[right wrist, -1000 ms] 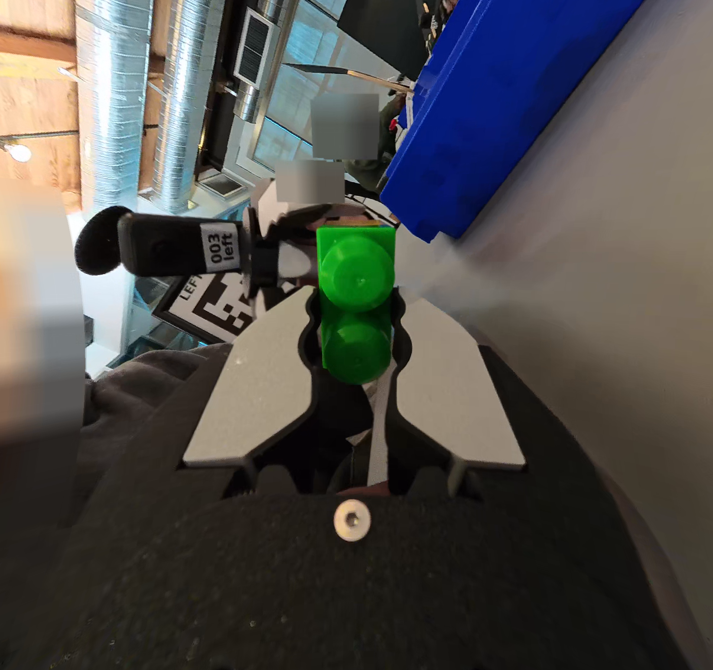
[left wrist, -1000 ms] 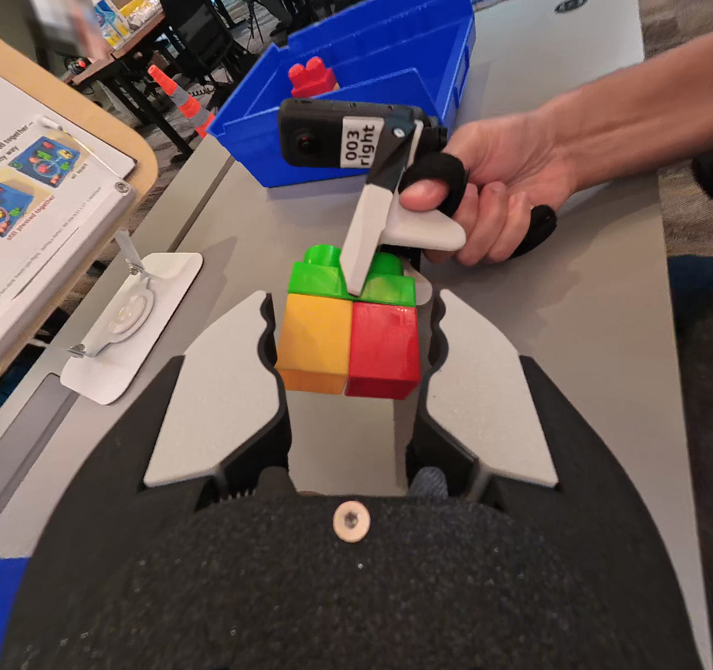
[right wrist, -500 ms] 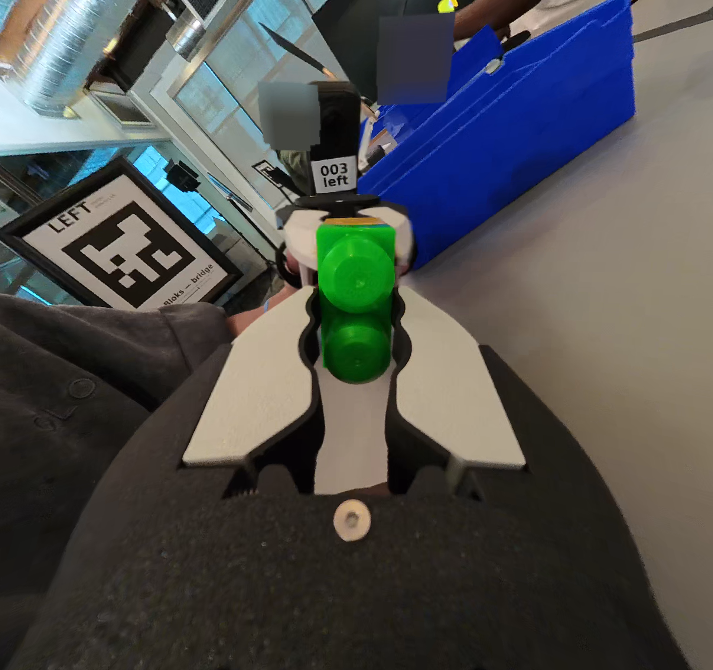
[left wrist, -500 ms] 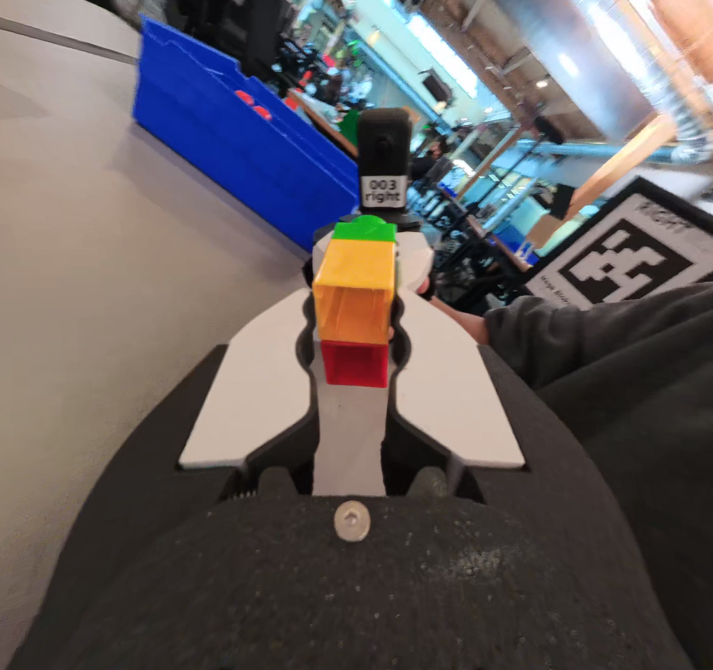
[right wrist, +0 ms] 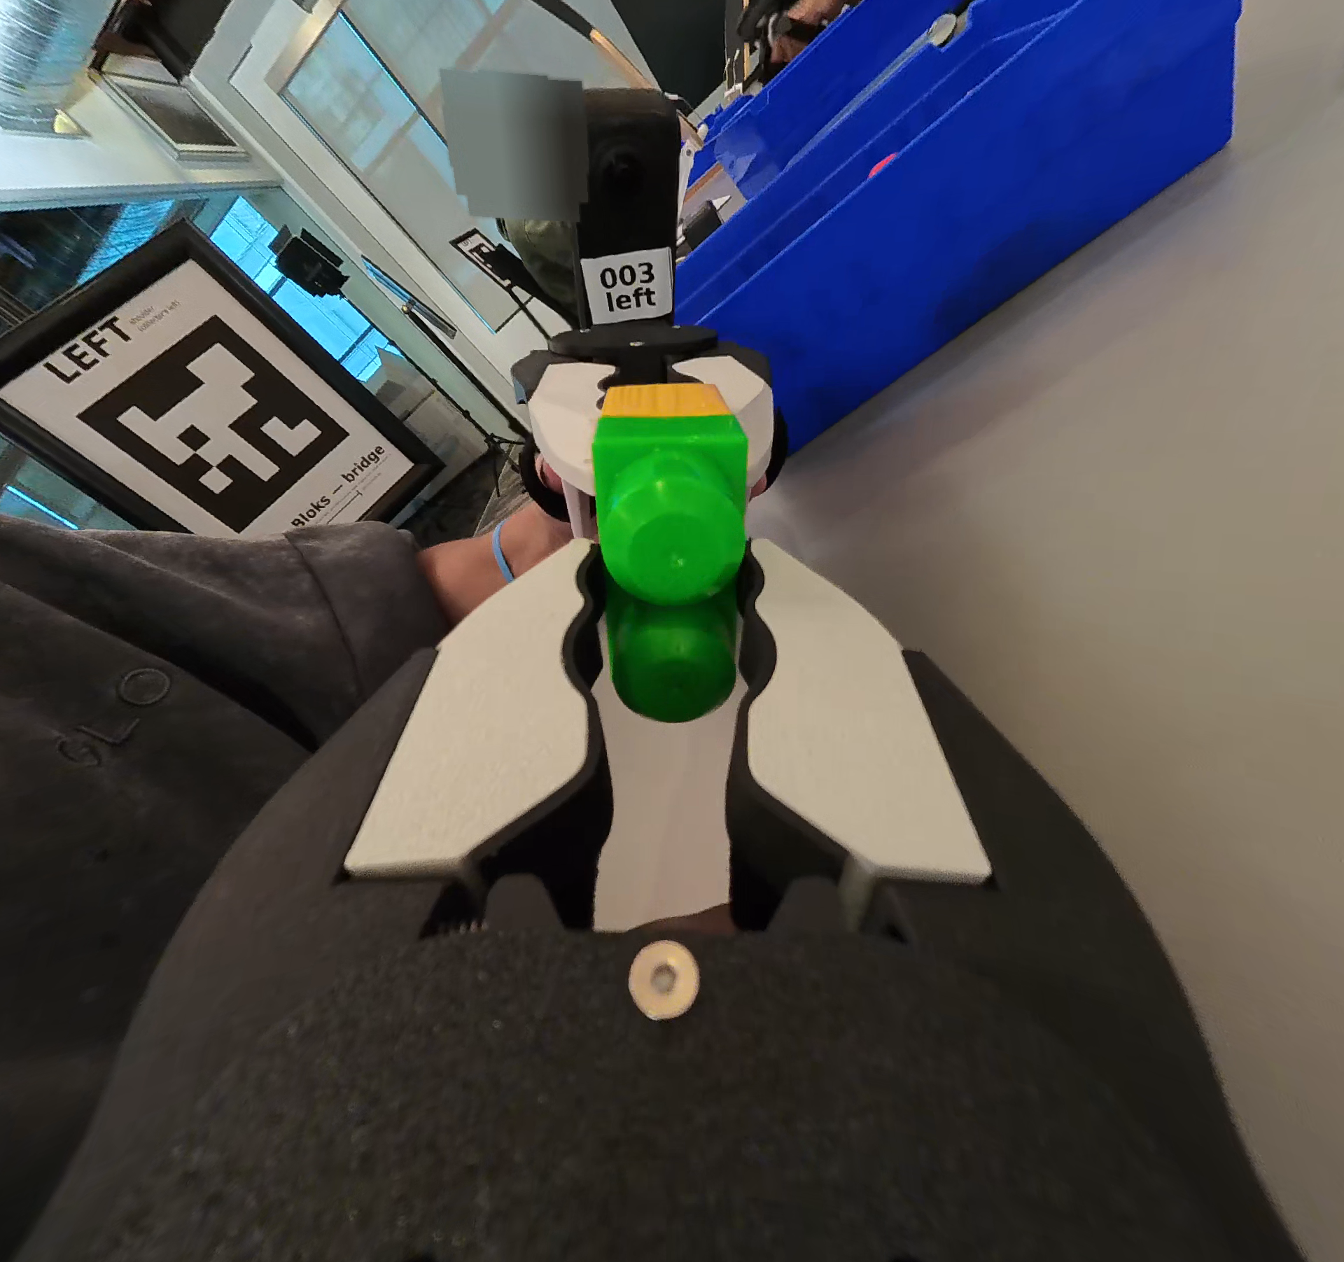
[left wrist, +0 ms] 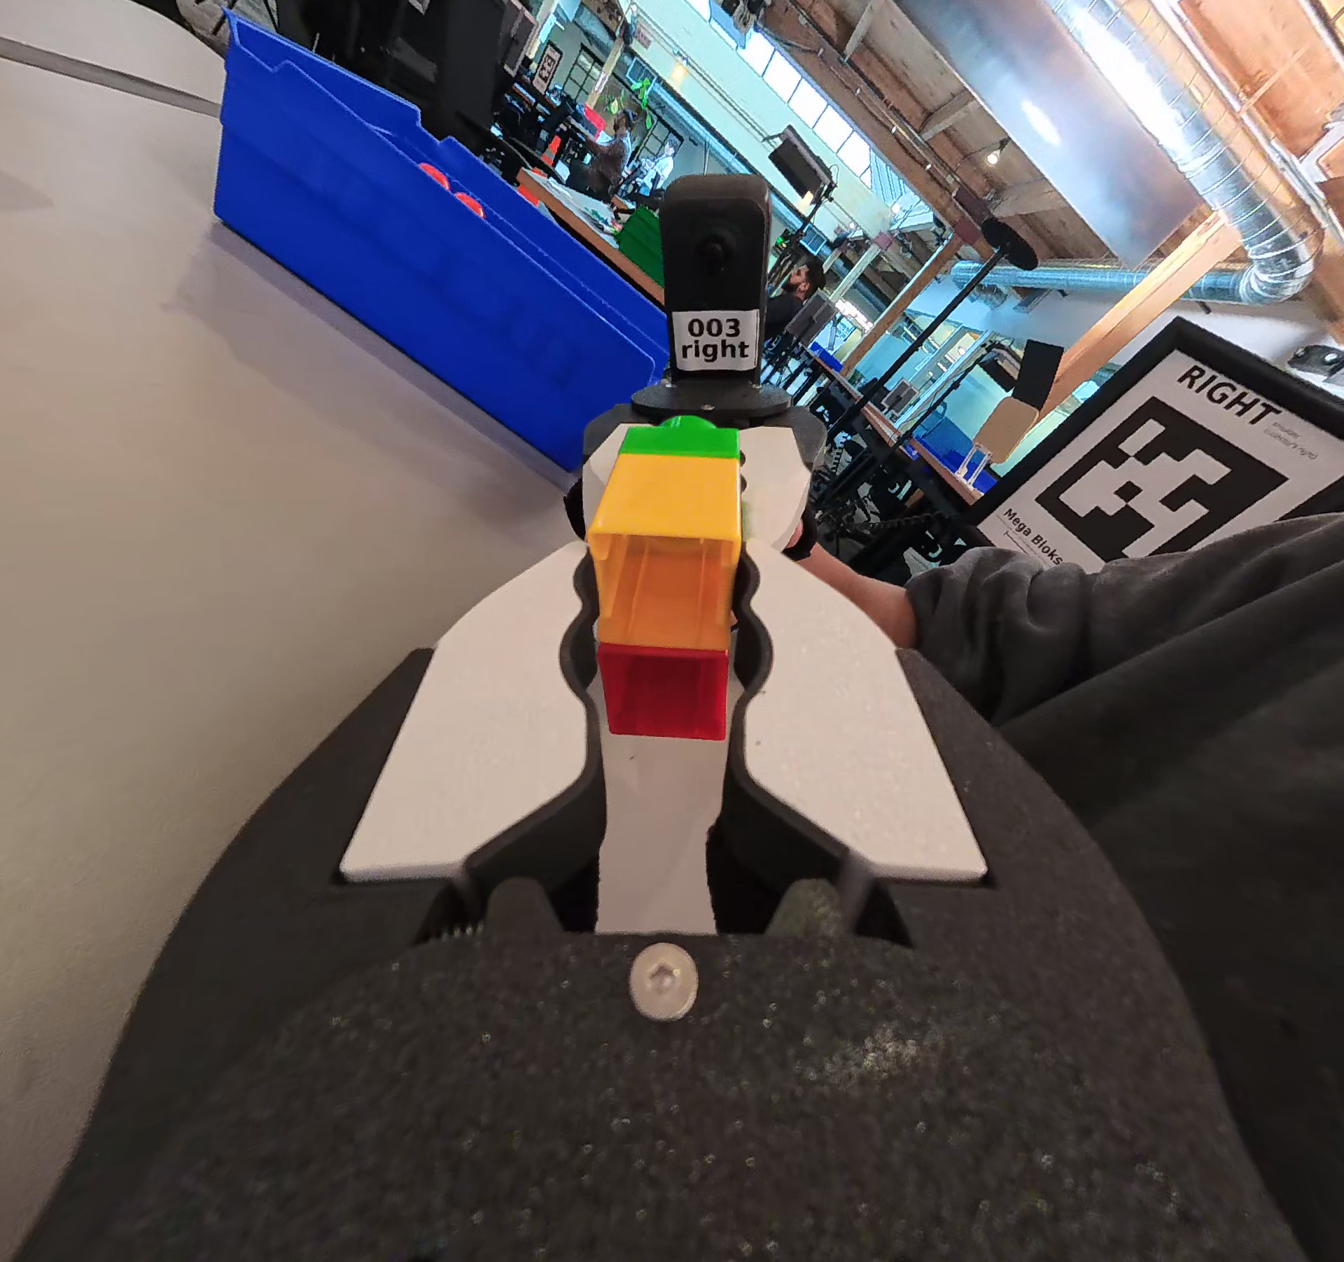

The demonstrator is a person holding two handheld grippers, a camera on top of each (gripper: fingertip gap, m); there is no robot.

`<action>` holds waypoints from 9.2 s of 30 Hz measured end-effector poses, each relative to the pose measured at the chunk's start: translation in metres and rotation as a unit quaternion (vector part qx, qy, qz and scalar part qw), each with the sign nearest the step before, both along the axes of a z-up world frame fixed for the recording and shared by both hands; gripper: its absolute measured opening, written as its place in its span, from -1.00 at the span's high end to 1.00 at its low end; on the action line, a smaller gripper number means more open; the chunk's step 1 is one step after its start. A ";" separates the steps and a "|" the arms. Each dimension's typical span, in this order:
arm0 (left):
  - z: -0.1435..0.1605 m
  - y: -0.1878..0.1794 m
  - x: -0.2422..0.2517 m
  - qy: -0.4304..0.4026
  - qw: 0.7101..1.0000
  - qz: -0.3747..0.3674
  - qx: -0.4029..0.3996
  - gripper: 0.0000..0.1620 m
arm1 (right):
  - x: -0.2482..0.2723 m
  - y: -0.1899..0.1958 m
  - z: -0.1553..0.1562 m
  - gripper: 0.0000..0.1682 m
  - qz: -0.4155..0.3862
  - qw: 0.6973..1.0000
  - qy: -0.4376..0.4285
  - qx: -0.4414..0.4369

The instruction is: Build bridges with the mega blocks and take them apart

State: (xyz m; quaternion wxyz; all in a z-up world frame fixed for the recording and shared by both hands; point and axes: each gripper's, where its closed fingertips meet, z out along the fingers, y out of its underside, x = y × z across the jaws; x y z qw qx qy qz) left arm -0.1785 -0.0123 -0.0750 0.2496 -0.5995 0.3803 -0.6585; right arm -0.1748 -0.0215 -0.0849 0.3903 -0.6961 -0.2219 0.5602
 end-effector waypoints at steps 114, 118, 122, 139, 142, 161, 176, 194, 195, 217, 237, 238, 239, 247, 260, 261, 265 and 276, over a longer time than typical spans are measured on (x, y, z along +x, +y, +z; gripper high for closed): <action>0.021 0.043 -0.174 0.253 0.845 0.425 0.203 0.10 | 0.019 -0.047 -0.022 0.43 -0.220 0.960 -0.145 0.094; 0.044 0.102 -0.218 0.302 0.816 0.448 0.208 0.09 | 0.023 -0.046 -0.024 0.43 -0.220 0.959 -0.153 0.093; 0.041 0.143 -0.213 0.342 0.825 0.399 0.209 0.09 | 0.026 -0.045 -0.025 0.43 -0.220 0.961 -0.146 0.083; -0.069 0.229 -0.188 0.603 0.737 0.116 0.281 0.60 | 0.020 -0.049 -0.033 0.45 -0.206 0.962 -0.161 0.072; -0.048 0.235 -0.193 0.602 0.724 0.131 0.310 0.60 | 0.020 -0.049 -0.032 0.45 -0.207 0.962 -0.164 0.074; -0.072 0.171 0.039 0.634 0.616 -0.154 0.441 0.60 | 0.033 -0.046 -0.028 0.48 -0.225 0.957 -0.165 0.077; -0.002 0.141 0.036 0.426 0.806 0.057 0.407 0.34 | 0.030 -0.053 -0.027 0.48 -0.201 0.967 -0.145 0.062; -0.012 0.133 -0.204 0.491 0.787 0.174 0.330 0.31 | 0.000 -0.044 -0.041 0.49 -0.157 0.974 -0.158 0.042; -0.020 0.143 -0.198 0.510 0.782 0.148 0.327 0.29 | -0.002 -0.045 -0.042 0.49 -0.156 0.973 -0.164 0.047; -0.050 0.194 -0.211 0.617 0.751 0.062 0.229 0.55 | 0.007 -0.047 -0.042 0.50 -0.163 0.968 -0.180 0.058; -0.095 0.076 -0.058 0.642 0.762 0.043 0.072 0.55 | 0.030 -0.044 -0.023 0.50 -0.204 0.957 -0.183 0.090; -0.100 0.077 -0.058 0.644 0.761 0.043 0.067 0.55 | 0.030 -0.044 -0.023 0.50 -0.204 0.958 -0.183 0.089; -0.106 0.078 -0.060 0.652 0.754 0.044 0.068 0.55 | 0.030 -0.045 -0.024 0.50 -0.202 0.958 -0.183 0.088; -0.111 0.072 -0.061 0.638 0.761 0.063 0.096 0.24 | 0.023 -0.046 -0.029 0.50 -0.191 0.959 -0.189 0.086; 0.036 0.081 -0.218 0.434 0.804 0.385 0.131 0.24 | 0.021 -0.044 -0.039 0.50 -0.189 0.958 -0.204 0.074; 0.033 0.088 -0.221 0.436 0.805 0.385 0.118 0.23 | 0.020 -0.043 -0.040 0.50 -0.187 0.959 -0.202 0.072; 0.023 0.154 -0.204 0.433 0.808 0.395 0.062 0.26 | 0.012 -0.041 -0.040 0.50 -0.173 0.964 -0.193 0.065; -0.058 0.302 -0.172 0.574 0.723 0.370 -0.104 0.32 | 0.008 -0.050 -0.041 0.50 -0.165 0.962 -0.204 0.075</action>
